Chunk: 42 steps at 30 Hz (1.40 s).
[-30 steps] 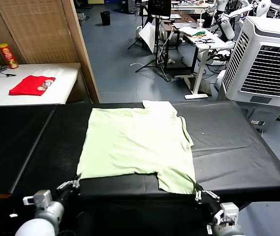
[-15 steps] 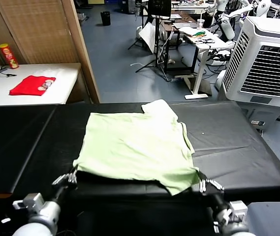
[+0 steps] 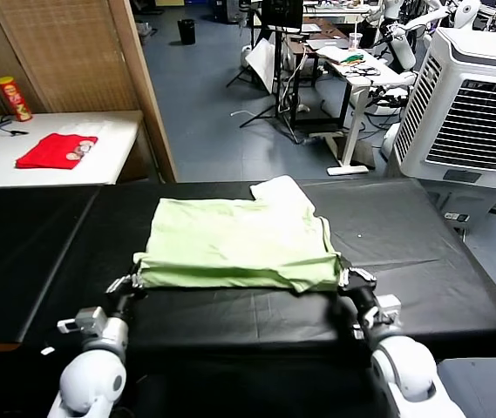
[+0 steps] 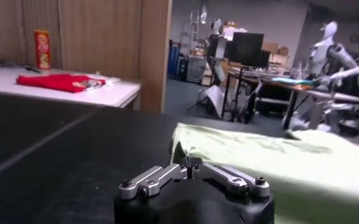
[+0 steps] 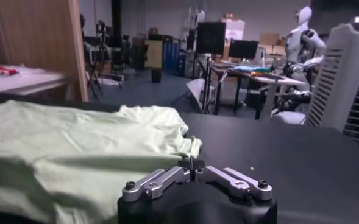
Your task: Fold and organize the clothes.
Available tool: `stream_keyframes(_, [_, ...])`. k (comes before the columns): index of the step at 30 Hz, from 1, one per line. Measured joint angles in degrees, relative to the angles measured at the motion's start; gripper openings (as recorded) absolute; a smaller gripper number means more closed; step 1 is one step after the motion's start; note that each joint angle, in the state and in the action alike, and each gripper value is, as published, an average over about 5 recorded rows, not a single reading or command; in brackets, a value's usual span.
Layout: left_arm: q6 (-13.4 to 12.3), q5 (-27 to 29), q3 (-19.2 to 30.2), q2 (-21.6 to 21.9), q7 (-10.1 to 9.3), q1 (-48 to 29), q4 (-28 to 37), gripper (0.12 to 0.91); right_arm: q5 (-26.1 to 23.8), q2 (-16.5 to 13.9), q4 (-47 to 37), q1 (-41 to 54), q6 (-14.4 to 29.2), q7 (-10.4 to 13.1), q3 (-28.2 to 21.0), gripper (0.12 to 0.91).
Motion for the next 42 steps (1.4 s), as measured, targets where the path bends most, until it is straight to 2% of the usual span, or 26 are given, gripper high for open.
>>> stream_keyframes(3, [-0.07,0.72,0.52,0.18,-0.06,-1.31,1.49,0.129,0.05,0.15,-1.61,1.72,0.22,-1.07,-0.80,0.122])
stream_keyframes(6, [-0.11,1.27,0.86,0.17,-0.24,-2.45,2.74,0.129,0.10,0.22,-1.91,1.99,0.21,-1.77,-0.83,0.160])
stream_keyframes(8, [-0.01,1.61,1.05,0.17,-0.43,-3.15,3.36,0.129,0.09,0.15,-1.54,1.66,0.02,-2.10,-0.50,0.241])
stream_keyframes(12, [0.34,2.56,1.49,0.47,-0.20,-4.23,3.93,0.146,0.31,-0.55,1.32,-0.37,-1.81,-2.60,0.61,0.458])
stream_keyframes(16, [0.49,3.08,1.79,0.77,0.18,-4.57,3.87,0.302,0.59,-1.70,6.52,-4.01,-3.59,-3.12,1.94,0.681])
stream_keyframes(20, [0.84,3.22,1.67,1.30,0.53,-3.62,3.09,0.504,0.54,-2.22,11.24,-8.30,-4.64,-3.42,3.20,0.786])
stream_keyframes(22, [1.07,3.13,1.45,1.67,0.83,-2.77,2.59,0.621,0.54,-2.24,12.63,-10.38,-4.76,-3.44,3.84,0.794])
stream_keyframes(25, [1.63,2.49,1.00,2.22,1.42,-1.12,1.82,0.750,0.68,-2.17,13.68,-13.03,-4.41,-3.46,4.49,0.798])
stream_keyframes(27, [2.17,1.67,0.64,2.48,1.78,0.03,1.33,0.786,0.76,-2.02,14.01,-14.39,-4.24,-3.52,4.64,0.798])
stream_keyframes(30, [3.14,-0.03,0.08,2.71,2.14,1.37,0.93,0.797,0.70,-1.69,14.12,-15.47,-4.24,-3.88,4.53,0.793])
stream_keyframes(32, [3.74,-1.25,-0.21,2.77,2.32,1.85,0.93,0.798,0.60,-1.41,13.96,-15.67,-4.31,-4.17,4.29,0.769])
stream_keyframes(34, [4.09,-2.03,-0.41,2.80,2.59,2.10,1.16,0.798,0.45,-1.05,13.59,-15.70,-4.37,-4.33,3.99,0.708])
stream_keyframes(37, [4.16,-2.38,-0.52,2.84,2.95,2.28,1.73,0.767,0.06,-0.41,12.84,-15.59,-4.44,-4.45,3.64,0.575])
stream_keyframes(39, [4.14,-2.69,-0.59,2.88,2.99,2.30,2.09,0.693,-0.32,0.00,12.33,-15.44,-4.48,-4.52,3.51,0.468])
stream_keyframes(42, [4.20,-3.53,-0.70,3.00,2.96,2.25,2.48,0.528,-0.67,0.32,12.00,-15.29,-4.48,-4.60,3.44,0.303])
